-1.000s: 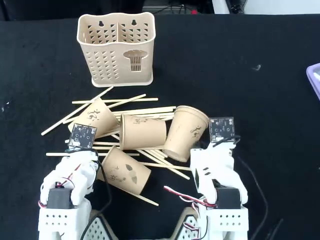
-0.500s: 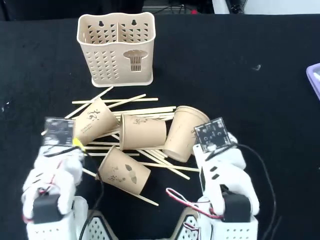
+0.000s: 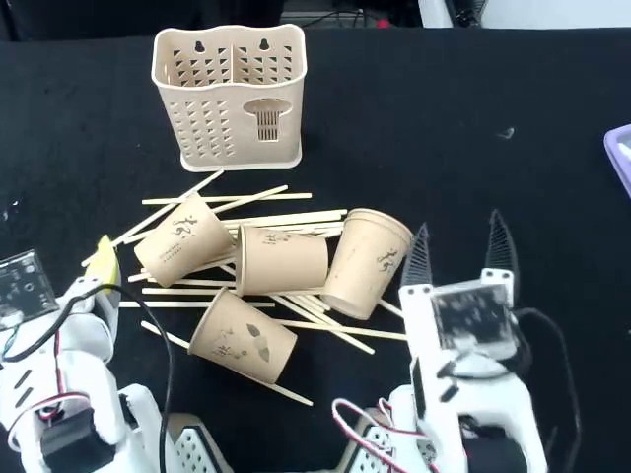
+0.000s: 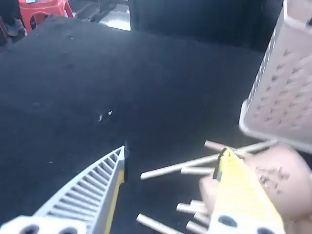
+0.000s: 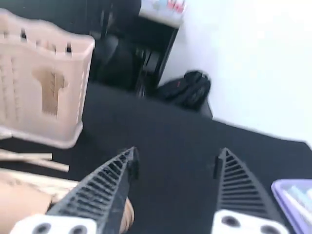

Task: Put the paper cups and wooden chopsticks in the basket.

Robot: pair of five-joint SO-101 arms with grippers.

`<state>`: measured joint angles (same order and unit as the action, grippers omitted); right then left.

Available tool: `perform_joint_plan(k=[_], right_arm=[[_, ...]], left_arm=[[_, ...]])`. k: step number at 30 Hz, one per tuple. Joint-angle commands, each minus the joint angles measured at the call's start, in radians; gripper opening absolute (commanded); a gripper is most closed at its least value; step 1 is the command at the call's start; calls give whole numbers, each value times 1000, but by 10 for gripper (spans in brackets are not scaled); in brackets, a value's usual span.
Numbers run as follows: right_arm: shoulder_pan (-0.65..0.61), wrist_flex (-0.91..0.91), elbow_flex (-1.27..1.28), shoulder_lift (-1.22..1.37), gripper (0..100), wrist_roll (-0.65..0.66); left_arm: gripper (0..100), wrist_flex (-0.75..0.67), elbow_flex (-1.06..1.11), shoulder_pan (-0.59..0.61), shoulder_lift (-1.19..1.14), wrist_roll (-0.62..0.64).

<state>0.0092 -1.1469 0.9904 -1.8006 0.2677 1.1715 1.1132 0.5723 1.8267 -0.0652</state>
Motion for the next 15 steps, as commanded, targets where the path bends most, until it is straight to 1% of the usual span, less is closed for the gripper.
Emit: perform_joint_plan(k=[1, 5, 8, 11, 15], right_arm=[[-14, -12, -139, -87, 244, -40], [-14, -32, -269, -84, 243, -55], [-14, -54, -363, -35, 243, -54], [-14, -94, -470, 77, 243, -54], [-14, -166, -607, 260, 243, -74]], left_arm=[[306, -43, -64, 12, -14, 86], [306, -87, -70, 10, -31, 132], [306, -71, -143, -53, -114, 135], [306, -29, -285, -134, -264, 137], [307, 5, -510, -222, -545, 137]])
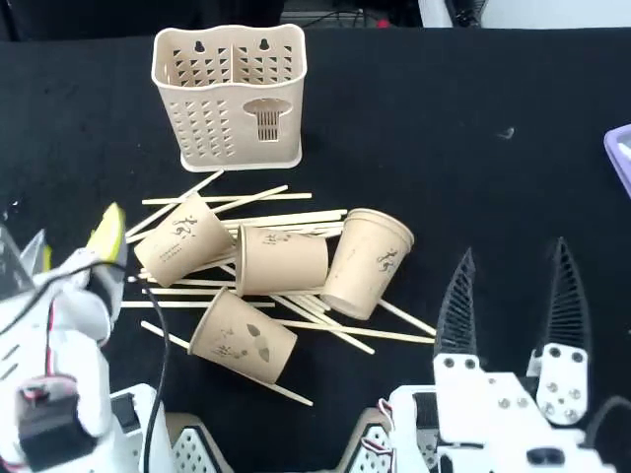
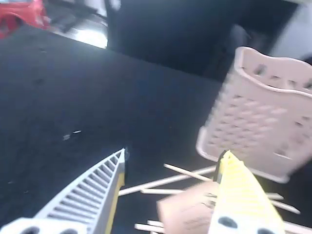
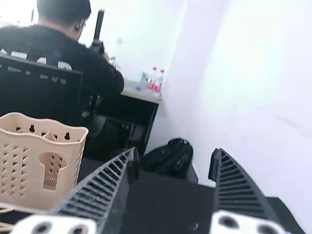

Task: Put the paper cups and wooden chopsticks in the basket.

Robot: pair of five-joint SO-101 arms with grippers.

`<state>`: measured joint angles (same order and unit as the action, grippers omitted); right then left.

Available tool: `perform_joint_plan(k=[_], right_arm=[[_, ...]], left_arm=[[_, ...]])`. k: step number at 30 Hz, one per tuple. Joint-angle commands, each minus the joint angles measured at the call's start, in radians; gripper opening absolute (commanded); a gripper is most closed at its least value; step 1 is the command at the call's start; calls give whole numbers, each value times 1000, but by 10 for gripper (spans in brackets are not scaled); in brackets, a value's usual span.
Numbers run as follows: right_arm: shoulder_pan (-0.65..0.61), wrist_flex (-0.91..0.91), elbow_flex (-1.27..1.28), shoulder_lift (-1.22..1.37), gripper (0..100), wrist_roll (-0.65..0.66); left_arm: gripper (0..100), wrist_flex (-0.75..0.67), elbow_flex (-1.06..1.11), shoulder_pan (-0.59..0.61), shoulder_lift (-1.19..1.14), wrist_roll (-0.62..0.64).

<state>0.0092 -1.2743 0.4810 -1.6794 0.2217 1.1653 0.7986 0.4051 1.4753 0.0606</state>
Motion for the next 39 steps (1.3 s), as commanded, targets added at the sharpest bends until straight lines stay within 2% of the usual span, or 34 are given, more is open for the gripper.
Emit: perform_joint_plan(k=[1, 5, 9, 14, 17, 21, 24, 31, 39], right_arm=[[-14, -58, -122, 183, 243, -48], [-14, -117, -145, 343, 243, -114], [-14, -98, -56, 476, 243, -175], [-12, 104, 165, 585, 243, -175], [-9, 281, 349, 610, 243, -175], [-12, 482, 545, 610, 241, -175], [-12, 546, 619, 610, 241, -181], [-14, 559, 684, 610, 241, -183], [-14, 560, 684, 610, 241, -183]], left_arm=[[307, 9, -251, -64, -270, 11], [309, 9, -476, -71, -568, 54], [310, 11, -685, -73, -852, 130], [311, 5, -957, -74, -1151, 235], [311, 11, -1093, -111, -1300, 245], [311, 11, -1242, -165, -1441, 249], [311, 3, -1348, -216, -1517, 244], [311, -5, -1550, -278, -1745, 244], [308, -2, -1643, -249, -1919, 242]])
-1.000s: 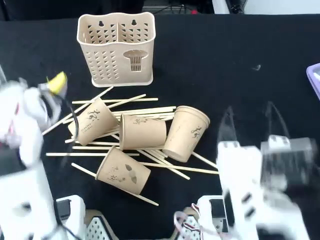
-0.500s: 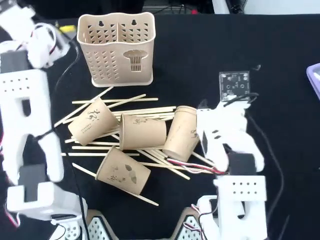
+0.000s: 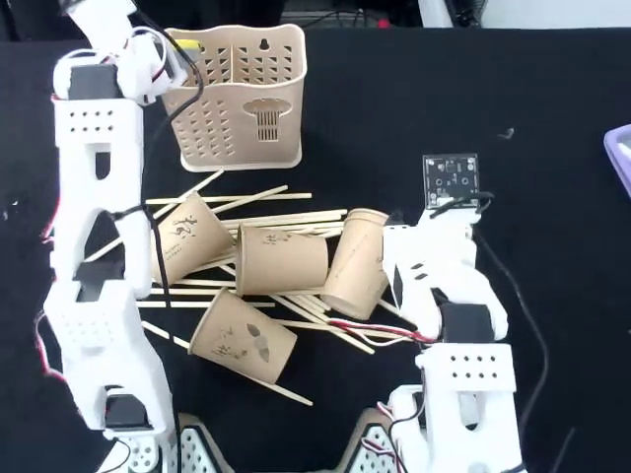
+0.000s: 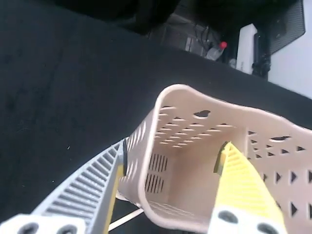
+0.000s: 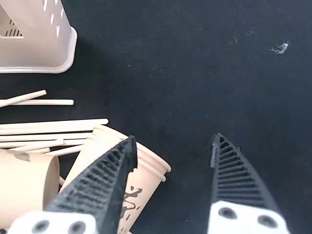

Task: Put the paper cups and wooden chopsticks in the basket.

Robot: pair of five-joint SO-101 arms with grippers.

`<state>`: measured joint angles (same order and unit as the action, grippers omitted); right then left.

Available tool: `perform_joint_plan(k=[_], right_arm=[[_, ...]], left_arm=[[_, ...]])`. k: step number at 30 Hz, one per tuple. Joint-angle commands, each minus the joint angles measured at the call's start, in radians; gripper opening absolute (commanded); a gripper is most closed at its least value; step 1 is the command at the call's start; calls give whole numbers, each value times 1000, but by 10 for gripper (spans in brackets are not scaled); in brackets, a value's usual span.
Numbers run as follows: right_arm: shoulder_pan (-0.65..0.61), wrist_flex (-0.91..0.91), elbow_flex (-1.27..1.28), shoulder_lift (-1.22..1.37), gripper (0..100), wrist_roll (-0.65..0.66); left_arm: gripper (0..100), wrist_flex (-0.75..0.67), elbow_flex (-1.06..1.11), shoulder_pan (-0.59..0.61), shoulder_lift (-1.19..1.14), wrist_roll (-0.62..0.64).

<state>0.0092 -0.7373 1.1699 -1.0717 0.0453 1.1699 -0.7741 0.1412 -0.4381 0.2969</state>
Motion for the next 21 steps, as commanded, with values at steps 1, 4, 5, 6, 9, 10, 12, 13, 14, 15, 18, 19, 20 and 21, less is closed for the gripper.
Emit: perform_joint_plan(k=[1, 4, 5, 6, 9, 10, 12, 13, 14, 15, 18, 19, 20, 21], right_arm=[[-14, 23, -5, 2, 241, -6], [-14, 23, -5, 2, 240, -6], [-14, 23, -5, 2, 240, -6], [-14, 23, -4, 2, 240, -6], [-14, 23, -4, 2, 240, -6], [-14, 23, -4, 2, 240, -6], [-14, 23, -4, 2, 240, -6], [-14, 23, -2, 2, 240, -6], [-14, 23, -2, 2, 240, -6], [-14, 23, -1, 2, 240, -6], [-14, 23, 5, 2, 240, -6], [-14, 23, 5, 2, 240, -6], [-14, 23, 5, 2, 240, -6], [-14, 23, 5, 2, 240, -6]], left_arm=[[308, -6, -71, 18, -20, 6], [307, 20, -79, 19, -41, 6], [307, 28, -79, 16, -43, 6], [306, 37, -79, 13, -43, 6], [306, 54, -81, -2, -43, 6], [305, 57, -81, -8, -43, 6], [266, 66, -81, -16, -43, 6], [235, 71, -81, -18, -43, 6], [204, 74, -81, -21, -43, 6], [177, 75, -81, -25, -43, 6], [123, 77, -79, -31, -43, 8], [115, 77, -79, -33, -43, 9], [109, 77, -79, -38, -43, 9], [104, 77, -79, -44, -43, 9]])
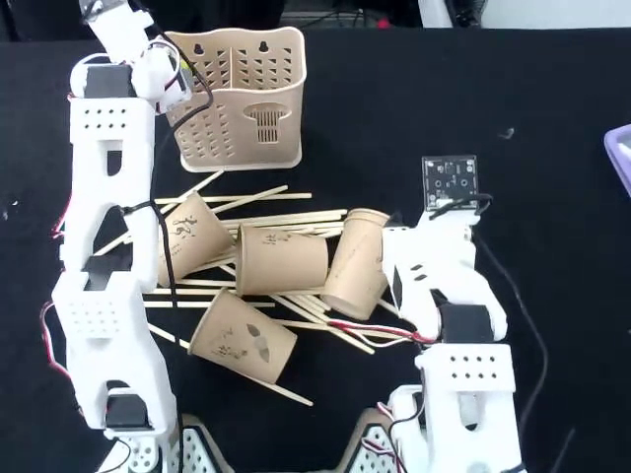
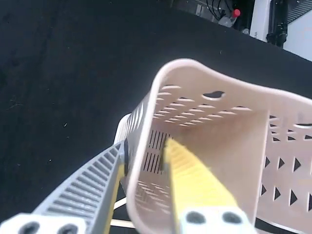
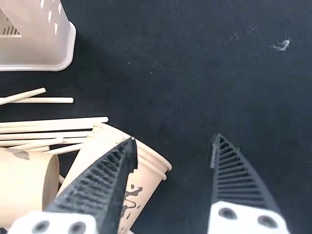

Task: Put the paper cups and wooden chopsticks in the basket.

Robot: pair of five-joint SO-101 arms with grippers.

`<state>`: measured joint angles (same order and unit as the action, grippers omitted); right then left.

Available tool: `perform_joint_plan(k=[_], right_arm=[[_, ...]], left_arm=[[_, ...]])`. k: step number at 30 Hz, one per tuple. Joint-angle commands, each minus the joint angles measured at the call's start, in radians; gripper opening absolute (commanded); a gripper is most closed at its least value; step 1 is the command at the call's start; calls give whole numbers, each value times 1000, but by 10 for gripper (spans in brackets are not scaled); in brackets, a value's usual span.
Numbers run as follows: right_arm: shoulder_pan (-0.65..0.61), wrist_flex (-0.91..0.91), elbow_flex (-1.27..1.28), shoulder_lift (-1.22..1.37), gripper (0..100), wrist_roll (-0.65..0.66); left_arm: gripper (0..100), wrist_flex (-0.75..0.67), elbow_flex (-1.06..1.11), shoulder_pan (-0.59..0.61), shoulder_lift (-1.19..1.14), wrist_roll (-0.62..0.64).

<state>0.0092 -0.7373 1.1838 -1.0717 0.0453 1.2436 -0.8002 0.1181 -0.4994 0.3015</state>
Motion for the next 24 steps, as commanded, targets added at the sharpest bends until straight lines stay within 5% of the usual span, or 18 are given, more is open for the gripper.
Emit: perform_joint_plan(k=[1, 19, 24], right_arm=[[-14, 23, -8, 2, 240, -6], [-14, 23, -7, 2, 240, -6], [-14, 23, -7, 2, 240, -6]], left_arm=[[98, 3, -53, -25, 18, 5], [30, 109, -54, -56, 9, -75], [158, 110, -50, -62, 6, -71]])
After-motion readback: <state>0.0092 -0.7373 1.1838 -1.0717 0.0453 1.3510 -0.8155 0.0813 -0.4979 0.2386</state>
